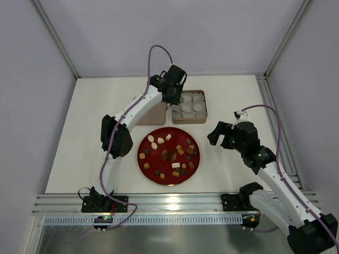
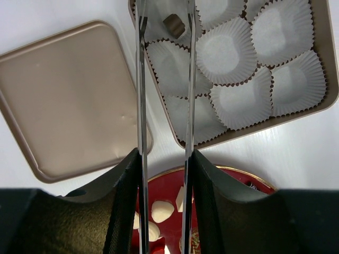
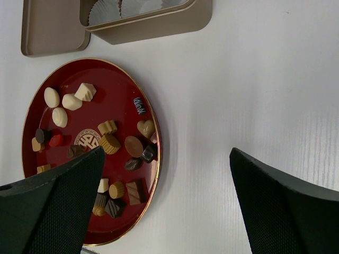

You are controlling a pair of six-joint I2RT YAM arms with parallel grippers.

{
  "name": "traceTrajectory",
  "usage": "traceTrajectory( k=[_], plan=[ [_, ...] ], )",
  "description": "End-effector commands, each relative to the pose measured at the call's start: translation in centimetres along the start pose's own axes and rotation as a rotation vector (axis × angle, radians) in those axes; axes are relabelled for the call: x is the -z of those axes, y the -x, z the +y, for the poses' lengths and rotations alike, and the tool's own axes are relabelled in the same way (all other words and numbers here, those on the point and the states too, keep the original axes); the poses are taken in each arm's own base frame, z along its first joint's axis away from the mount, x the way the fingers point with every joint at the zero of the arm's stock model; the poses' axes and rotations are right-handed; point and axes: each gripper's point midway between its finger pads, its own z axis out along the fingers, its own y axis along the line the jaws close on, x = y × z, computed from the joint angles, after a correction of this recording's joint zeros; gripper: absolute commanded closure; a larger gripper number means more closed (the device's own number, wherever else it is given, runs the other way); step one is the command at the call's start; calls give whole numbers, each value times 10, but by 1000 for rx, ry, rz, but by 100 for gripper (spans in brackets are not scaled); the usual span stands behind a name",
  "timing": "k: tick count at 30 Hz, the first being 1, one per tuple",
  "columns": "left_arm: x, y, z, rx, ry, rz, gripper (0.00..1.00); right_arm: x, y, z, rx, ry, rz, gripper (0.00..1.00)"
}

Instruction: Pack the chocolate

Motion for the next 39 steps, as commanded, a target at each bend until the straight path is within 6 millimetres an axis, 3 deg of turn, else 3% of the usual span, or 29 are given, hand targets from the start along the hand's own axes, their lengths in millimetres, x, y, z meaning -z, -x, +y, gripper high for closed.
traceTrajectory(
  k=[1, 5, 8, 9, 11, 12, 14, 15, 17, 21, 28, 32, 39],
  plan=[
    [16, 29, -1, 11, -21, -89, 59, 6, 13, 10, 5, 31, -34, 0],
    [39, 38, 0, 20, -42, -121, 59, 6, 14, 11, 8, 34, -36, 0],
    [63, 38, 0, 30, -71, -127, 59, 4, 13, 11, 9, 36, -31, 0],
    [80, 40, 2, 36, -84, -144, 60, 4, 12, 10, 8, 34, -29, 0],
    [89, 29, 0, 50, -110, -120, 60, 4, 12, 10, 8, 35, -32, 0],
    [109, 30, 0, 57, -130, -143, 60, 4, 11, 9, 11, 33, -31, 0],
    [118, 14, 2, 57, -123, -116, 60, 3, 9, 8, 11, 33, -31, 0],
    [137, 12, 3, 61, -131, -137, 61, 3, 10, 8, 13, 37, -34, 0],
    [144, -9, 7, 72, -123, -99, 61, 2, 7, 7, 12, 36, -26, 0],
    [178, -52, 11, 60, -128, -78, 60, 1, 3, 7, 17, 40, -19, 0],
    [207, -126, 20, 32, -102, -12, 59, -2, -5, 3, 25, 37, -1, 0],
    [213, -173, 31, 10, -82, 65, 59, -3, -10, 1, 25, 36, 5, 0],
    [212, -233, 22, -40, -129, 179, 58, -6, -16, -2, 20, 31, 18, 0]
  ],
)
